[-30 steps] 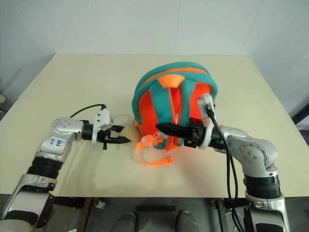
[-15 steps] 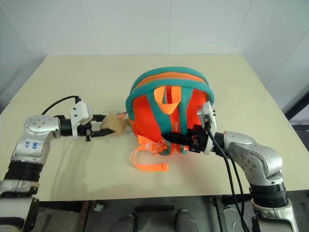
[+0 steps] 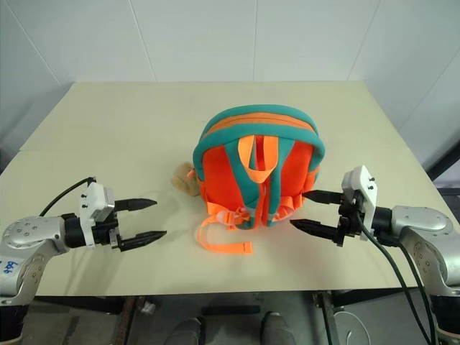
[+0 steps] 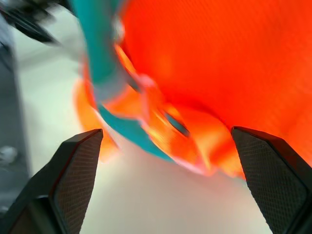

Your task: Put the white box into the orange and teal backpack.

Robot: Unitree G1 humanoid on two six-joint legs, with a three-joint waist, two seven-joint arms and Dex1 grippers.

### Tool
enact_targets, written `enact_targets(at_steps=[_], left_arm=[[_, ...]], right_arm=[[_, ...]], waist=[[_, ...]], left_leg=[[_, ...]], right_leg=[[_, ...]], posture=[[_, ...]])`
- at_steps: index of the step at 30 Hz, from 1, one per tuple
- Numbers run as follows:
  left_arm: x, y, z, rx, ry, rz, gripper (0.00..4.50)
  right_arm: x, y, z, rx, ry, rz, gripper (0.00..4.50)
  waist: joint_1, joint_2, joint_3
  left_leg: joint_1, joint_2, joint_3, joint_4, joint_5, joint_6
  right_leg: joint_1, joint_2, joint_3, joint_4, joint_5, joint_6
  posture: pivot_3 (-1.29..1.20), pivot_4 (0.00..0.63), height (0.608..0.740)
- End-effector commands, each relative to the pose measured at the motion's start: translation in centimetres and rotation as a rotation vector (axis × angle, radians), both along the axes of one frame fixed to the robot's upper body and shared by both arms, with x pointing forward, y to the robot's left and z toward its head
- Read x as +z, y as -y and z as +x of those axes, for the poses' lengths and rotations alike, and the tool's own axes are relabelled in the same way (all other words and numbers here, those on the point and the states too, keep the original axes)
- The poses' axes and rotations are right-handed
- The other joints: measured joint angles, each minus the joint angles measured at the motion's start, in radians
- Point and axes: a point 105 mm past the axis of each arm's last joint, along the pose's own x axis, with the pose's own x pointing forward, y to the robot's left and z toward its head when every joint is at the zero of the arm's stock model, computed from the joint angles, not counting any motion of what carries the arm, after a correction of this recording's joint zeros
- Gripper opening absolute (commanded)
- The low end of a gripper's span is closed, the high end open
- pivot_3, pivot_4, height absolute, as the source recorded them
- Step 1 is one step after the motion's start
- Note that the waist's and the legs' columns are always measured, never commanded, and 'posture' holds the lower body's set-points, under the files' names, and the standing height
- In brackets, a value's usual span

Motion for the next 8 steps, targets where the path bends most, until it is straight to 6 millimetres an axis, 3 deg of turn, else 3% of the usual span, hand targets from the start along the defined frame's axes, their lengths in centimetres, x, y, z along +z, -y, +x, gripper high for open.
enact_targets(at_steps=[1,5,8], left_arm=[[1.0,0.1,-0.1,-0.010,0.056,0.005,4.50],[0.3,0.4,0.2,-0.020,0.039,0.012,4.50],[0.4,0.9,0.4,-0.043,0.039,0.016,4.50]], right_arm=[[1.2,2.5,1.3,-0.091,0.118,-0.061,4.46],[1.2,3.9,2.0,-0.164,0.146,-0.061,4.46],[1.2,3.9,2.1,-0.173,0.160,-0.054,4.46]], waist=[[0.000,0.000,0.000],[0.000,0.000,0.000],[-0.001,0.000,0.000]], left_leg=[[0.000,0.000,0.000,0.000,0.000,0.000],[0.000,0.000,0.001,0.000,0.001,0.001],[0.000,0.000,0.001,0.000,0.001,0.000]], right_leg=[[0.000,0.000,0.000,-0.001,0.001,0.000],[0.000,0.000,0.000,-0.001,0.003,-0.001],[0.000,0.000,0.000,-0.001,0.003,-0.001]], posture=[[0.00,0.150,0.740],[0.00,0.150,0.740],[0.00,0.150,0.740]])
